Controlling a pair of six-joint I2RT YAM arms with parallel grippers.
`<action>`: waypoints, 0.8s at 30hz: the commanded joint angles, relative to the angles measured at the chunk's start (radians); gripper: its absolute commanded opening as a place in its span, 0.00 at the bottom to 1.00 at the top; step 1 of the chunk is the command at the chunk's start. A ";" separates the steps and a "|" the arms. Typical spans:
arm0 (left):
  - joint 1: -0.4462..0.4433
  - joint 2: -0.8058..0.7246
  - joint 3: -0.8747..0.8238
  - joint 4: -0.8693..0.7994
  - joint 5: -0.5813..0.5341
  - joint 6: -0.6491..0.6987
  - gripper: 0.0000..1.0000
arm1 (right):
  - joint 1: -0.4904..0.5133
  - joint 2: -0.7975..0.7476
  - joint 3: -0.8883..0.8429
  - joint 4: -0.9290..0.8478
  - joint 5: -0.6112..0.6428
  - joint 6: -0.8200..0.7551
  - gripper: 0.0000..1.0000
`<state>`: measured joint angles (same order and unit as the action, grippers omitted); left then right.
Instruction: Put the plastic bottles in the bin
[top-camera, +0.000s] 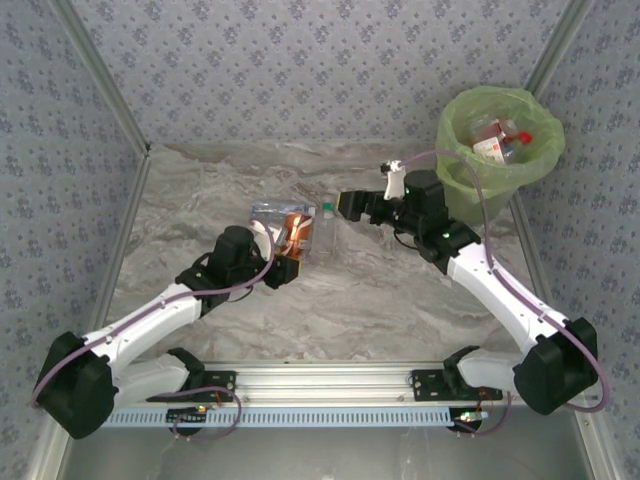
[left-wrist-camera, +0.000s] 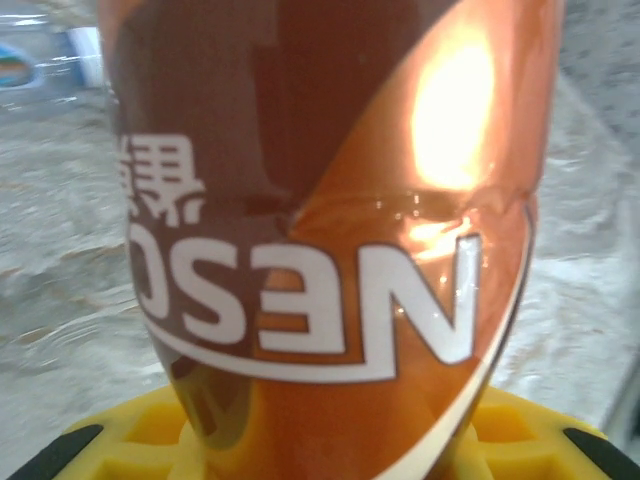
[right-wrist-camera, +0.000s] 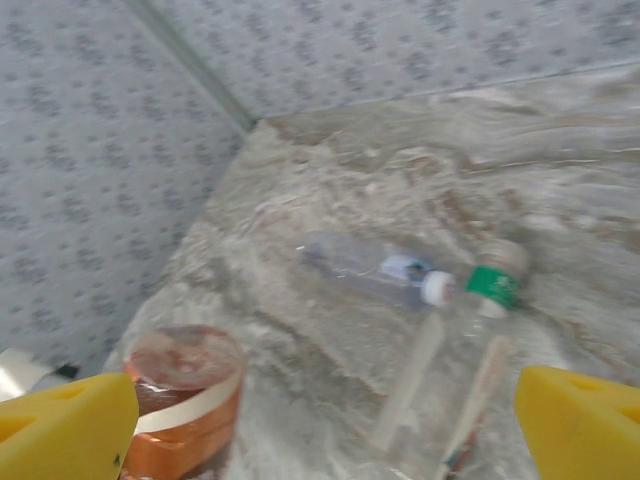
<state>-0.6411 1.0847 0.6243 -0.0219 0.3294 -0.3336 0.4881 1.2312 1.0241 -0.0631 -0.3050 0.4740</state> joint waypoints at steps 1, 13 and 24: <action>0.009 -0.022 0.049 0.112 0.168 -0.022 0.00 | 0.017 0.026 0.013 0.083 -0.208 -0.020 0.99; 0.010 -0.003 0.093 0.221 0.300 -0.015 0.00 | 0.100 0.118 0.091 0.071 -0.346 -0.057 0.99; -0.015 0.095 0.123 0.322 0.359 -0.092 0.00 | 0.106 0.167 0.118 0.168 -0.414 0.031 0.86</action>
<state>-0.6445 1.1652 0.7216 0.2367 0.6434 -0.4026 0.5858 1.3903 1.1069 0.0563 -0.6754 0.4732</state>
